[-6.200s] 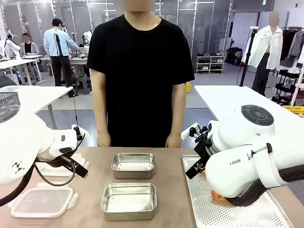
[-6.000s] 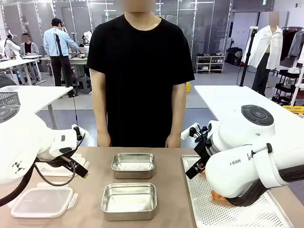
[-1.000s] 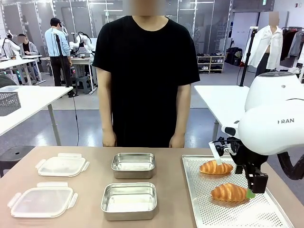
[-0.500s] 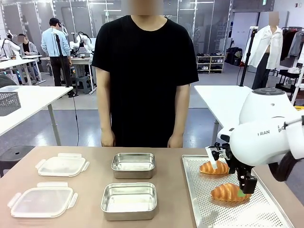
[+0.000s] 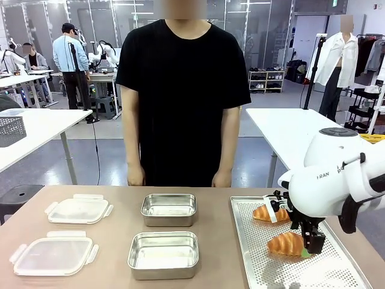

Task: Place the bread into the airtight container.
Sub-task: Pick up a Butter Roll and place it into an empty Airtight Container.

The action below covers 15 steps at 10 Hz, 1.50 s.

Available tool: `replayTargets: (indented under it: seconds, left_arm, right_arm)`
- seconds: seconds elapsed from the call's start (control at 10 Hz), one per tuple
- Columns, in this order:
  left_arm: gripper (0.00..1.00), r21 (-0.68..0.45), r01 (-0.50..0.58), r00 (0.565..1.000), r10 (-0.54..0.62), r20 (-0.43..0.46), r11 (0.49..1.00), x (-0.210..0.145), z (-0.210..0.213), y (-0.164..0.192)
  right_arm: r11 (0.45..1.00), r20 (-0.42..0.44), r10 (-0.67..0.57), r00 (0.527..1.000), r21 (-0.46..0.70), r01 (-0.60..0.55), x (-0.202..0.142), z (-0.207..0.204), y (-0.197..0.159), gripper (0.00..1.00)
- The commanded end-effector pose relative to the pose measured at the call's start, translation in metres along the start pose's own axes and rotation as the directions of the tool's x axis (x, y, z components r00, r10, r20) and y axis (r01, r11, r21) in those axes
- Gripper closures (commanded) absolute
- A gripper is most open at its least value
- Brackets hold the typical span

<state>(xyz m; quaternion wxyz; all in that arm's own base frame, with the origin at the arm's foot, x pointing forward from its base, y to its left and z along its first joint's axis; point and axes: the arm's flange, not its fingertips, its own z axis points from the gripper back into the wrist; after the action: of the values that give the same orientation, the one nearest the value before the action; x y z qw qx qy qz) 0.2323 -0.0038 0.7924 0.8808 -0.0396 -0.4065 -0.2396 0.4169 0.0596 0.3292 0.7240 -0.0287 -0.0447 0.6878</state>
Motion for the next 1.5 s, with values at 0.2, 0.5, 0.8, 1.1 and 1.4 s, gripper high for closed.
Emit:
replayTargets:
  seconds: [0.2, 0.5, 0.8, 1.1, 1.4]
  left_arm:
    - [0.00, 0.003, 0.003, 1.000, -0.003, 0.001, 1.000, 0.002, 0.001, 0.000]
    - [0.00, 0.003, 0.003, 1.000, -0.003, 0.001, 1.000, 0.002, 0.001, 0.000]
    - [0.00, 0.003, 0.003, 1.000, -0.003, 0.001, 1.000, 0.002, 0.001, 0.000]
    - [0.00, 0.003, 0.003, 1.000, -0.003, 0.001, 1.000, 0.002, 0.001, 0.000]
    - [0.00, 0.003, 0.003, 1.000, -0.003, 0.001, 1.000, 0.002, 0.001, 0.000]
  right_arm:
    - [0.998, 0.039, 0.051, 0.998, -0.036, -0.049, -0.014, -0.024, -0.007, 0.00]
    - [0.998, 0.064, 0.058, 0.996, -0.026, -0.056, -0.015, -0.031, -0.016, 0.00]
    - [0.999, 0.074, 0.049, 0.996, -0.025, -0.048, -0.011, -0.037, -0.021, 0.22]
    - [1.000, 0.062, 0.021, 0.998, -0.001, -0.021, -0.005, -0.033, -0.022, 0.52]
    - [0.999, 0.023, -0.043, 0.999, 0.020, 0.042, 0.006, 0.005, -0.011, 0.55]
